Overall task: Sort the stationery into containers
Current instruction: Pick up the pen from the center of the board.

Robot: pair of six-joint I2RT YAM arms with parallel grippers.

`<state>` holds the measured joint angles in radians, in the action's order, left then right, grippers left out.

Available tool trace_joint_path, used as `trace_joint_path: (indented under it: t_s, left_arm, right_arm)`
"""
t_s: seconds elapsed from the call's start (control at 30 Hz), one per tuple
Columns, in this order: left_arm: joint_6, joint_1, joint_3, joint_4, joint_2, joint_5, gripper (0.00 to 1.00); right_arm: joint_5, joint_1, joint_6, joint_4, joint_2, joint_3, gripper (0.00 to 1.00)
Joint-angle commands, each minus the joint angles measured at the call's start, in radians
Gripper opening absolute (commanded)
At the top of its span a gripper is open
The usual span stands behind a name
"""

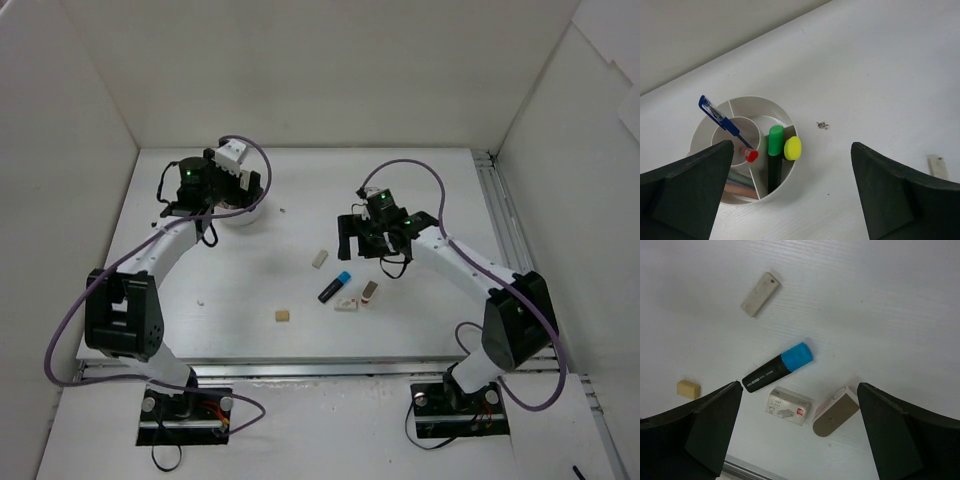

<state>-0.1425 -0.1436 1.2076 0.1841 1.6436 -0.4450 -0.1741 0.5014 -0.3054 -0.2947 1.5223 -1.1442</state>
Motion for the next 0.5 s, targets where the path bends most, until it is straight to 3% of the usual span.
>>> trace_joint_path:
  t_s: [0.0,0.13,0.33,0.4,0.47]
  left_arm:
    - [0.085,-0.004,-0.019,0.075,-0.161,-0.049,1.0]
    - [0.199,-0.033,-0.164,0.04,-0.374,-0.001,1.0]
    - [0.307,-0.094,-0.489,0.118,-0.707,0.045,1.0]
    - [0.314,-0.094,-0.507,0.057,-0.789,0.089,1.0]
    - [0.31,-0.094,-0.51,0.028,-0.826,0.107,1.0]
  right_arm:
    - [0.223,0.043,-0.269,0.011,0.073,-0.025,0.98]
    - [0.361,0.132,-0.429,0.019,0.151,-0.034,0.98]
    - [0.407,0.201,-0.552,0.035,0.286,-0.068,0.97]
    - [0.384,0.204,-0.57,0.043,0.326,-0.074,0.92]
    - [0.363,0.21,-0.58,0.052,0.351,-0.077,0.8]
